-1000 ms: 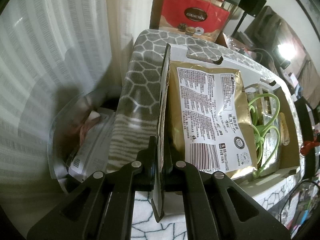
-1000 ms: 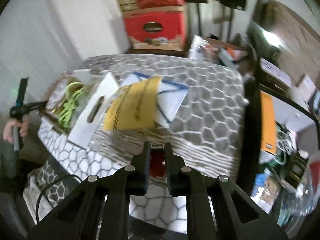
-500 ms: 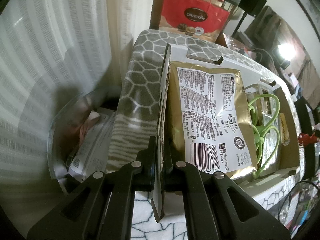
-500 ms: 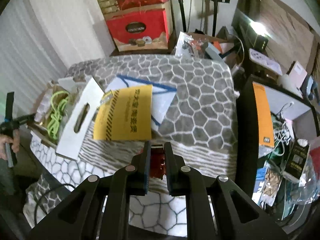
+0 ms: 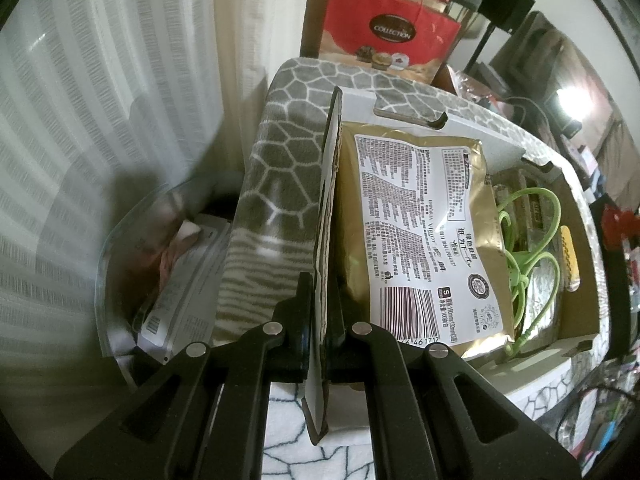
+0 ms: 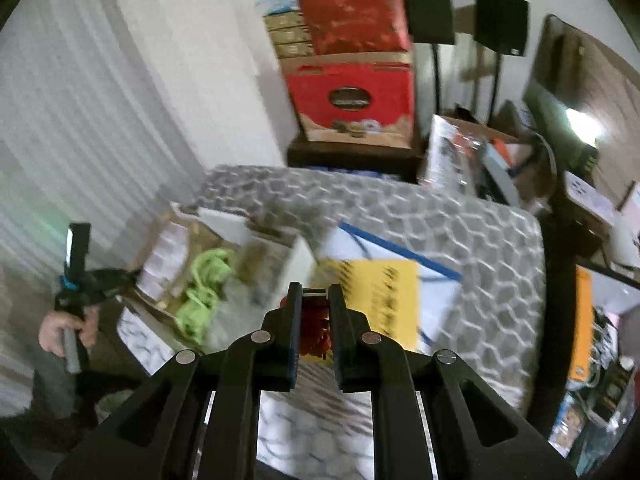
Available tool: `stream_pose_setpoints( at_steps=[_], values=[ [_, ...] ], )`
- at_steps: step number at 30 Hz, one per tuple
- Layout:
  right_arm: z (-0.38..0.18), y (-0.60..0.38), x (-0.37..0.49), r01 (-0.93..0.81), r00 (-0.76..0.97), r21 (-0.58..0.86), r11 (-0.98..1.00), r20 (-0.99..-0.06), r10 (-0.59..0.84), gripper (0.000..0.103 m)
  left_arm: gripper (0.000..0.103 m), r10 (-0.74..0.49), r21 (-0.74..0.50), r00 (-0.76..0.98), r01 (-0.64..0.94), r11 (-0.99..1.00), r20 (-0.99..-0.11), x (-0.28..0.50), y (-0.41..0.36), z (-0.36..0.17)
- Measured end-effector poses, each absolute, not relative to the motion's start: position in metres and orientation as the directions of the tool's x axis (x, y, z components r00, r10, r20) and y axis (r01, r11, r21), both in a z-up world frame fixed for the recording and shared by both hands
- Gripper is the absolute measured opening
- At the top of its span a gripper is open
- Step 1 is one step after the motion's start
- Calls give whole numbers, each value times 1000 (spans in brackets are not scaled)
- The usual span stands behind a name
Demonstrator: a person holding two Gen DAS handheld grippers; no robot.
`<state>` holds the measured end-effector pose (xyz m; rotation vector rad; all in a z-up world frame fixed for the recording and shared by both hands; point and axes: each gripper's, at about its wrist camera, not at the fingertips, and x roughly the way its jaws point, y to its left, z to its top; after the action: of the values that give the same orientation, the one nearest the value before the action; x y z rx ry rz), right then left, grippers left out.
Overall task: Organize objects
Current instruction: 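Carry the red cable into the box and open the right tool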
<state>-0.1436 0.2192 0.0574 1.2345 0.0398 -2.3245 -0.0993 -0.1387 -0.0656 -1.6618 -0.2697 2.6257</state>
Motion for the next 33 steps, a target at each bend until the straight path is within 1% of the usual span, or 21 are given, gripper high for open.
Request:
stream_pose_setpoints(
  at_steps=[9, 16, 22, 33],
  values=[
    [53, 135, -187, 494, -442, 266, -828, -743, -502, 12, 3, 109, -156, -431, 75, -985, -896, -99, -140, -68],
    [18, 89, -216, 491, -387, 314, -813, -757, -526, 12, 3, 110, -157, -430, 75, -985, -896, -98, -141, -69],
    [-8, 85, -217, 460, -369, 337, -822, -769, -522, 12, 3, 110, -156, -430, 74, -985, -896, -98, -141, -69],
    [-46, 61, -205, 484, -346, 261, -835, -820, -457, 12, 3, 109, -155, -430, 74, -985, -896, -98, -141, -70]
  ],
)
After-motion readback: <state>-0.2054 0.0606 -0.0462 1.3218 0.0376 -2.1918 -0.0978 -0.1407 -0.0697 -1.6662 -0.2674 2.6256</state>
